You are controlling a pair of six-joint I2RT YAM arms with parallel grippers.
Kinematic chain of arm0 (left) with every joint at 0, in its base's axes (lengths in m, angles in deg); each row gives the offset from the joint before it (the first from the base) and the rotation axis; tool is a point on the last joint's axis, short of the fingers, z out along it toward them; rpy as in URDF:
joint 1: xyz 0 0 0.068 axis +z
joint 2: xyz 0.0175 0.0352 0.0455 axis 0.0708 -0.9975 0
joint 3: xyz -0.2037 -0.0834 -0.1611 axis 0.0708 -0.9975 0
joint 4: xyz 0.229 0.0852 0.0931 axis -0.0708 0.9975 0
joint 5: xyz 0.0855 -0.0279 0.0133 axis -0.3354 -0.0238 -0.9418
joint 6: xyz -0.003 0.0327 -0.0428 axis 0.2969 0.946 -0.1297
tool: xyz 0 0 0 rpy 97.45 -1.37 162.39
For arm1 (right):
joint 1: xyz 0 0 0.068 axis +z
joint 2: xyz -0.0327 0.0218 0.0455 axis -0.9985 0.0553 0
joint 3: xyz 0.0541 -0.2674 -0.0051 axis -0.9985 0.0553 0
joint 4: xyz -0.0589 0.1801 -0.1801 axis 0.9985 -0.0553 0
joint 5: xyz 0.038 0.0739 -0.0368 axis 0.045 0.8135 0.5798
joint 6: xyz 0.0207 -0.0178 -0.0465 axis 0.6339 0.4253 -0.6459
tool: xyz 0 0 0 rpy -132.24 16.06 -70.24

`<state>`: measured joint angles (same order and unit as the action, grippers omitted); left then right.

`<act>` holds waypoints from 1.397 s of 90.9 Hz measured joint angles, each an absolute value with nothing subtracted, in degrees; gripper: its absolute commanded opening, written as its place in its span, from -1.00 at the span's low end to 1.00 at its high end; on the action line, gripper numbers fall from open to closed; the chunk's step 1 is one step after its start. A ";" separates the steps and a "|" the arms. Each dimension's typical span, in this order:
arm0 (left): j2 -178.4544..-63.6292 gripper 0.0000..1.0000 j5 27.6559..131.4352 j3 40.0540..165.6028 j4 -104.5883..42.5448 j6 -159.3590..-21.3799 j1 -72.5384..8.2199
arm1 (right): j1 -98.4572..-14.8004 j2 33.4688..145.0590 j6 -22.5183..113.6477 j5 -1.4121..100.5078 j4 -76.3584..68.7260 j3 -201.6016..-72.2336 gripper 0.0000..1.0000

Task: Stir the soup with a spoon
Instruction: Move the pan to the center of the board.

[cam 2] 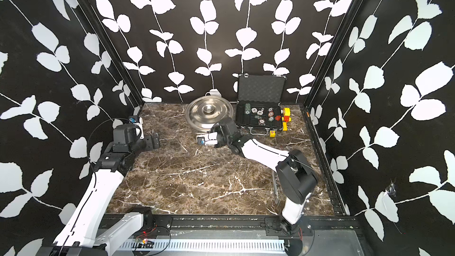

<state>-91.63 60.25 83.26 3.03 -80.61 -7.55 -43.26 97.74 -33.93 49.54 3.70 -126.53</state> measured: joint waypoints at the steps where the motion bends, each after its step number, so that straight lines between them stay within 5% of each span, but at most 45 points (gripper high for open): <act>1: -91.63 0.98 60.22 83.28 3.11 -80.61 -7.55 | -43.04 97.19 -33.73 49.54 3.51 -125.97 -1.00; 47: -92.40 0.97 66.30 92.70 10.13 -78.01 -7.55 | -29.51 64.34 -26.06 41.01 -13.78 -105.40 -1.00; 72: -95.35 0.97 71.59 94.67 12.03 -78.12 -7.94 | -22.82 56.89 -19.81 37.95 -22.22 -101.64 -1.00; 91: -98.93 0.97 69.21 98.72 14.59 -78.03 -16.73 | -21.69 54.59 -17.66 37.41 -22.20 -100.00 -0.48; 113: -103.70 0.98 67.24 103.41 16.19 -78.71 -29.93 | -21.45 51.43 -15.96 39.42 -25.35 -99.47 0.37; 127: -107.52 0.97 66.80 106.45 16.32 -80.02 -38.28 | -21.38 46.05 -12.05 41.52 -30.07 -100.90 0.52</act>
<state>-107.52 66.80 106.45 16.32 -80.02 -38.28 -21.38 46.05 -12.05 41.52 -30.07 -100.90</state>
